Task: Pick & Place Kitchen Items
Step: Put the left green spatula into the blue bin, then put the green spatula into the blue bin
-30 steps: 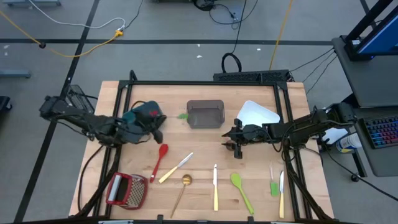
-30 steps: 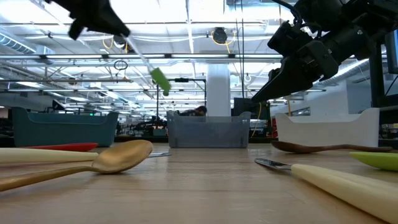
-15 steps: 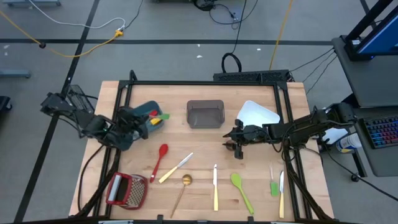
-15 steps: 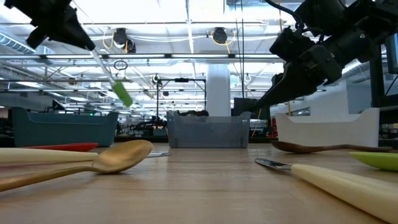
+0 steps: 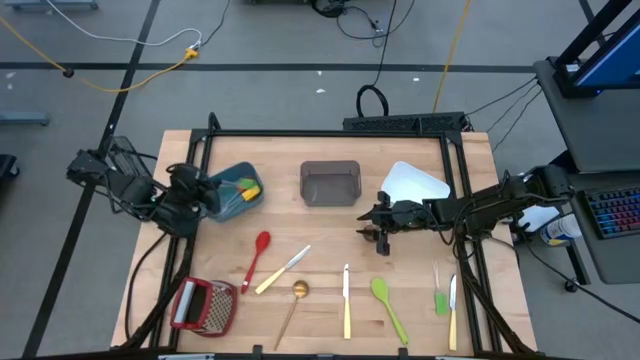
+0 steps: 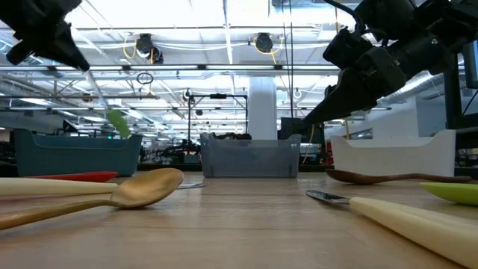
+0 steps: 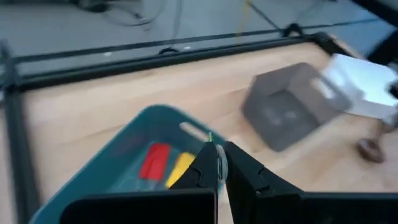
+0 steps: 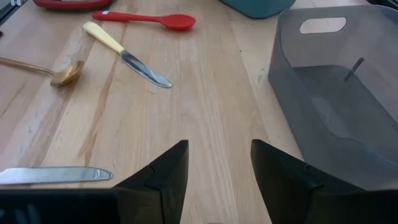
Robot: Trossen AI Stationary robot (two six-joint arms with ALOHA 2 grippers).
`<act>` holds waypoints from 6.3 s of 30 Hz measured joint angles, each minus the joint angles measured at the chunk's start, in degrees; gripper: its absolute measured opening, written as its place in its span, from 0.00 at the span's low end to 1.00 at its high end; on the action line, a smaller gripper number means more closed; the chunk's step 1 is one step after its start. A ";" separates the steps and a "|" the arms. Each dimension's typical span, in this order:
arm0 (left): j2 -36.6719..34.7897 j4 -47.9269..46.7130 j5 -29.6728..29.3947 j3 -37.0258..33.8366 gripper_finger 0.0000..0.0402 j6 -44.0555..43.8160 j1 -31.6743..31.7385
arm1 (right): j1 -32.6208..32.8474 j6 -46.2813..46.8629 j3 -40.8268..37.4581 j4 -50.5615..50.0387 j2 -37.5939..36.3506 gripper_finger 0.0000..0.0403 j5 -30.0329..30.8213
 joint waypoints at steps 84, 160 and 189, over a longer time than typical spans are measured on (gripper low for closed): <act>13.38 73.05 9.09 -14.25 0.23 54.47 10.60 | 38.29 89.43 14.12 -59.83 -0.02 0.41 -21.33; 45.07 113.52 35.68 -7.96 0.23 76.71 14.40 | 11.24 7.67 6.62 -5.36 -0.74 0.09 15.15; 61.55 111.45 55.36 11.36 0.23 78.39 25.66 | 8.20 2.33 6.67 -1.87 0.46 0.09 15.18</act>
